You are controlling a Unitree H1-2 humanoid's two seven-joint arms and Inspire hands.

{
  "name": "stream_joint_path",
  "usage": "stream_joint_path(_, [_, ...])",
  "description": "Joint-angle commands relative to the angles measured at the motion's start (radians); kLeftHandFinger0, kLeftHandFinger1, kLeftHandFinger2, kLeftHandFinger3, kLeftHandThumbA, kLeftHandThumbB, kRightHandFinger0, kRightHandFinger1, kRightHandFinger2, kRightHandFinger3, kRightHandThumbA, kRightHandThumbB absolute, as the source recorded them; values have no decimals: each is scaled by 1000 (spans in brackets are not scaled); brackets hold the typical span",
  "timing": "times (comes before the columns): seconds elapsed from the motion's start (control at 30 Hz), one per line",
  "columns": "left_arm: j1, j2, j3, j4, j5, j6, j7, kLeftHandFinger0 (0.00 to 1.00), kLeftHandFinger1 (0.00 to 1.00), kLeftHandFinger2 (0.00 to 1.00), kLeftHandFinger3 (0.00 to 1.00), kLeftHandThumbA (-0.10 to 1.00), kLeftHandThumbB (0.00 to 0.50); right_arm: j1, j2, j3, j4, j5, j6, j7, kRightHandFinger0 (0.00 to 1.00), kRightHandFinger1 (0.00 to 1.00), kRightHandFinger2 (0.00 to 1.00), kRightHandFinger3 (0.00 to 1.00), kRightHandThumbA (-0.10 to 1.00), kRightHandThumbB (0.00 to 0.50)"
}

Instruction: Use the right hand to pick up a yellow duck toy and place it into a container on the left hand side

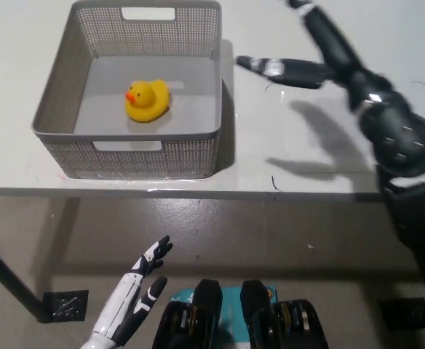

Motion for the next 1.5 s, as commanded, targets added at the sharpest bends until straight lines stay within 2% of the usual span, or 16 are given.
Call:
stream_joint_path(0.0, [-31, 21, 7, -16, 0, -13, -8, 1000, 1000, 1000, 1000, 1000, 79, 72, -177, -258, -704, 277, 174, 40, 1000, 1000, 1000, 1000, 1000, 488])
stream_joint_path(0.13, [-38, 22, 8, -10, 2, -11, -7, 1000, 1000, 1000, 1000, 1000, 90, 247, -197, -297, -840, 384, 156, 19, 1000, 1000, 1000, 1000, 965, 450])
stream_joint_path(0.27, [-42, 21, 11, -11, -5, -8, -8, 1000, 1000, 1000, 1000, 1000, 79, 426, -161, -300, -907, 466, 97, -24, 1000, 1000, 1000, 1000, 937, 498])
stream_joint_path(0.37, [-46, 19, 12, -8, -4, -1, -6, 1000, 1000, 1000, 1000, 1000, 87, 575, -101, -258, -865, 446, -35, -30, 1000, 1000, 1000, 1000, 1000, 490])
stream_joint_path(0.47, [-47, 17, 15, -4, -11, -2, -5, 1000, 1000, 1000, 1000, 1000, 92, 658, -56, -207, -809, 473, -66, -3, 1000, 1000, 1000, 1000, 998, 500])
stream_joint_path(0.5, [-47, 17, 14, -4, -4, -1, -3, 1000, 1000, 1000, 1000, 1000, 105, 712, -22, -166, -744, 426, -138, 1, 1000, 1000, 1000, 1000, 1000, 452])
stream_joint_path(0.57, [-46, 16, 15, -3, -3, 0, 0, 1000, 1000, 1000, 1000, 1000, 98, 743, 4, -138, -697, 418, -175, 9, 1000, 1000, 1000, 1000, 1000, 414])
stream_joint_path(0.73, [-38, 20, 22, -9, -4, -1, 3, 1000, 1000, 1000, 1000, 1000, 76, 838, 114, -62, -500, 387, -294, 10, 1000, 1000, 1000, 1000, 1000, 413])
stream_joint_path(0.77, [-35, 20, 24, -9, -7, -3, 3, 1000, 1000, 1000, 1000, 1000, 68, 846, 136, -54, -456, 371, -318, 0, 1000, 1000, 1000, 1000, 1000, 355])
stream_joint_path(0.8, [-35, 21, 25, -6, -10, -4, 4, 1000, 1000, 1000, 1000, 1000, 74, 854, 155, -49, -397, 361, -357, -5, 1000, 1000, 1000, 1000, 1000, 389])
stream_joint_path(0.87, [-32, 19, 28, -13, -14, 15, 1, 1000, 1000, 1000, 1000, 1000, 105, 858, 175, -52, -284, 359, -400, -4, 1000, 1000, 1000, 1000, 1000, 368])
stream_joint_path(0.93, [-28, 20, 31, -14, -15, 11, 3, 1000, 1000, 1000, 1000, 1000, 99, 844, 187, -61, -186, 372, -440, 4, 1000, 1000, 1000, 1000, 1000, 346])
stream_joint_path(1.07, [-22, 23, 41, -13, -10, -6, 12, 1000, 1000, 1000, 1000, 1000, 88, 808, 198, -76, -99, 369, -447, 0, 1000, 1000, 1000, 1000, 1000, 321])
stream_joint_path(1.1, [-22, 22, 43, -7, -7, -12, 17, 1000, 1000, 1000, 1000, 1000, 78, 803, 199, -82, -93, 378, -438, 0, 1000, 1000, 1000, 1000, 1000, 340])
stream_joint_path(1.27, [-28, 14, 56, -3, -2, -17, 22, 1000, 1000, 1000, 1000, 1000, 56, 769, 193, -96, -58, 386, -438, -1, 1000, 1000, 1000, 1000, 1000, 294])
stream_joint_path(1.47, [-31, 14, 64, 5, -3, -25, 19, 1000, 1000, 1000, 1000, 1000, 63, 762, 197, -103, -43, 412, -423, 5, 1000, 1000, 1000, 1000, 965, 288])
